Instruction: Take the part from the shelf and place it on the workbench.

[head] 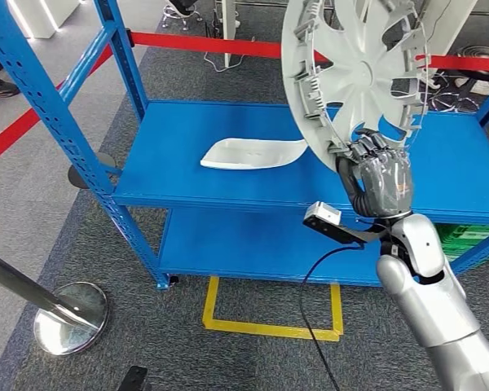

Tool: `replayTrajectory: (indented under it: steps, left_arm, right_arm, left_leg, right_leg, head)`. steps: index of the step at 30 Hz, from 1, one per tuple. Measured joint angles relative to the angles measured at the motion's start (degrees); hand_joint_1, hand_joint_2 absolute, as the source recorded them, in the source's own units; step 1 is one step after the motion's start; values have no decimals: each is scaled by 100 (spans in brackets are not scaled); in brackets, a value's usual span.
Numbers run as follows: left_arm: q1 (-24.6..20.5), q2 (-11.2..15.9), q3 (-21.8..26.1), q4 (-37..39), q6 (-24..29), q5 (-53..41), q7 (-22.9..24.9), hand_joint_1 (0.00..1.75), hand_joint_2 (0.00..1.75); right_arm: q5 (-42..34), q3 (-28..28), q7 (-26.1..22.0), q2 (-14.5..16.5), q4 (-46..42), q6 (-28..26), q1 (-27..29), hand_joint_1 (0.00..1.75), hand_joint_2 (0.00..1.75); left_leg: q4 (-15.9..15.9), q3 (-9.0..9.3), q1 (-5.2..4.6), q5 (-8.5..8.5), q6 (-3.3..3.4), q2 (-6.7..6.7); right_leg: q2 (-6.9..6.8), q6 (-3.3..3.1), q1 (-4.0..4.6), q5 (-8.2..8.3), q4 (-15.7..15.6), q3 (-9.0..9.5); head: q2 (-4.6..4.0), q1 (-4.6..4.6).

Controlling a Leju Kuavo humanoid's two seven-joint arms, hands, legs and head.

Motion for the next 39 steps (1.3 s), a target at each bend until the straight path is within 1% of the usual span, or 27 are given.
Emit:
replayTrajectory:
  steps: [6, 10, 12, 16, 21, 26, 31, 33, 35, 36, 37, 38, 39]
  left_arm:
    - [15, 3, 75, -1, 262, -91, 67, 0, 175]
    - [24, 1, 119, 0, 253, -25, 135, 0, 175]
    - [37, -7, 168, -1, 252, -9, 152, 0, 175]
    - [73, -23, 227, -1, 304, -57, 234, 0, 175]
    - [77, -17, 273, -2, 353, -43, 316, 0, 175]
    - [77, -10, 353, -2, 356, -35, 317, 0, 175]
    - [77, -3, 372, -2, 356, -22, 314, 0, 175]
    - [77, 0, 375, -2, 350, -10, 284, 0, 175]
    - [73, -1, 377, -2, 325, 5, 227, 0, 175]
    - [69, -2, 377, -2, 308, 15, 203, 0, 175]
    - [65, -5, 378, -2, 295, 23, 184, 0, 175]
    - [64, -10, 378, -2, 286, 30, 174, 0, 175]
    - [65, -14, 379, -2, 281, 31, 168, 0, 175]
  right_arm:
    - [-33, 146, 46, -84, -677, -140, 356, 175, 175]
    - [-255, 233, -120, -100, -820, -265, 468, 175, 175]
    - [-381, 270, -260, -63, -867, -461, 593, 175, 175]
    - [-596, 327, -526, 57, -1025, -849, 1084, 175, 175]
    - [-766, 339, -635, 189, -1070, -912, 1519, 175, 175]
    - [-776, 339, -645, 267, -1070, -913, 1637, 175, 175]
    - [-797, 338, -656, 321, -1070, -913, 1654, 175, 175]
    - [-837, 336, -669, 341, -1070, -915, 1656, 175, 175]
    - [-876, 325, -690, 370, -1073, -927, 1662, 175, 175]
    - [-889, 319, -702, 382, -1077, -938, 1670, 175, 175]
    - [-896, 314, -714, 394, -1081, -951, 1678, 175, 175]
    - [-901, 310, -726, 407, -1085, -963, 1689, 175, 175]
    - [-903, 309, -738, 419, -1088, -974, 1700, 175, 175]
  left_leg:
    - [0, 0, 1, 1, -1, 1]
    - [0, -1, 1, 1, -1, 0]
    - [0, 0, 1, 1, -1, -2]
    - [-1, -1, 1, 0, -1, -4]
    - [-1, -3, -3, -8, 1, -3]
    - [-1, -3, -21, -13, 12, -3]
    - [6, -3, -60, -21, 51, -3]
    - [11, -3, -81, -15, 81, -4]
    - [-26, 8, -73, 36, 127, 5]
    - [-55, 14, -58, 70, 148, 12]
    - [-86, 18, -39, 96, 164, 20]
    - [-102, 19, -25, 113, 173, 28]
    - [-105, 11, -21, 120, 176, 32]
  right_leg:
    - [1, 0, 0, 0, 1, -1]
    - [0, 0, 0, 1, 1, -1]
    - [-3, 1, 1, -1, 1, 0]
    - [-7, -2, 1, -4, 1, 1]
    - [-6, -4, -5, -6, -1, 0]
    - [-4, 5, -24, -1, -1, -1]
    - [-3, 40, -63, 0, -4, 0]
    - [-3, 69, -84, 13, -11, 6]
    - [2, 106, -93, 13, -13, 1]
    - [2, 121, -90, -52, 43, -26]
    - [0, 132, -85, -195, 205, -89]
    - [-4, 139, -86, -405, 494, -195]
    - [-7, 150, -85, -638, 882, -327]
  head:
    - [0, 1]
    - [0, 1]
    - [0, 1]
    - [0, 0]
    - [0, 1]
    - [0, 1]
    - [0, -1]
    - [0, -1]
    - [0, -2]
    - [0, 3]
    - [0, 12]
    - [0, 21]
    - [0, 28]
